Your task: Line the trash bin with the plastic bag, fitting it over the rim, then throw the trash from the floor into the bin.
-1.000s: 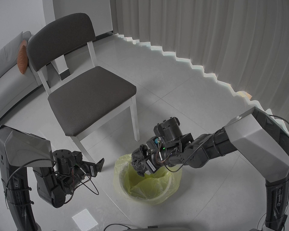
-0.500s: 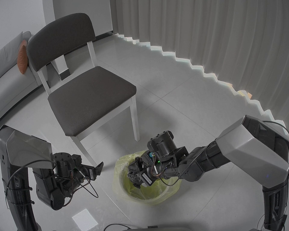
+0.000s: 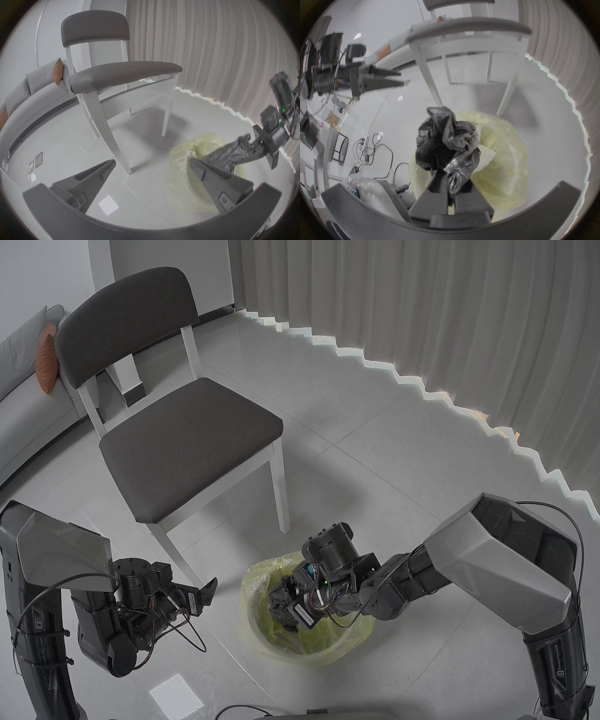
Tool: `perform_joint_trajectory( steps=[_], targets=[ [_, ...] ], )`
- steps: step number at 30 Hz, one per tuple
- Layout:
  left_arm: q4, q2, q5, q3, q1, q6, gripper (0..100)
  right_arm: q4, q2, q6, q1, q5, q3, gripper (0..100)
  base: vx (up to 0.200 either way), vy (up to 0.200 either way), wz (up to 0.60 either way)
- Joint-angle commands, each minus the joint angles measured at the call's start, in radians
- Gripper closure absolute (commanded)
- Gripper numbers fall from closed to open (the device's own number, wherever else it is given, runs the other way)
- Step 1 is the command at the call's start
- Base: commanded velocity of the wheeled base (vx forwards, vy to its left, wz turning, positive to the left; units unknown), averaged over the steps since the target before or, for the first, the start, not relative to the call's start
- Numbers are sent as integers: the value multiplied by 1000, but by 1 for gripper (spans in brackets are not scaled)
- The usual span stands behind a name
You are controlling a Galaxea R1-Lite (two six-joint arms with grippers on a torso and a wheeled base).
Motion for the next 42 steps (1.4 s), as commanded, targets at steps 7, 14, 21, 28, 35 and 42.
perform_joint_trajectory(
  steps=[7,14,21,28,35,42],
  targets=[
    [-18,8,0,3,-1,-6,0,-58,-166,-54,14,-11,268,100,0,0,0],
    [-18,5,0,12,-6,-9,0,-51,-206,-72,9,-12,261,100,0,0,0],
    [-18,-12,2,32,-7,-11,0,-58,-27,-57,3,-12,129,100,0,0,0],
    [-18,-15,2,19,-15,-9,0,-46,71,-49,-2,-14,50,100,0,0,0],
    [-18,-7,-9,12,-35,-9,0,-46,59,-46,-14,-14,54,0,0,0,0],
    [-18,48,-6,1,-104,-9,0,-43,-50,-26,-26,-23,60,0,0,0,0]
  ],
)
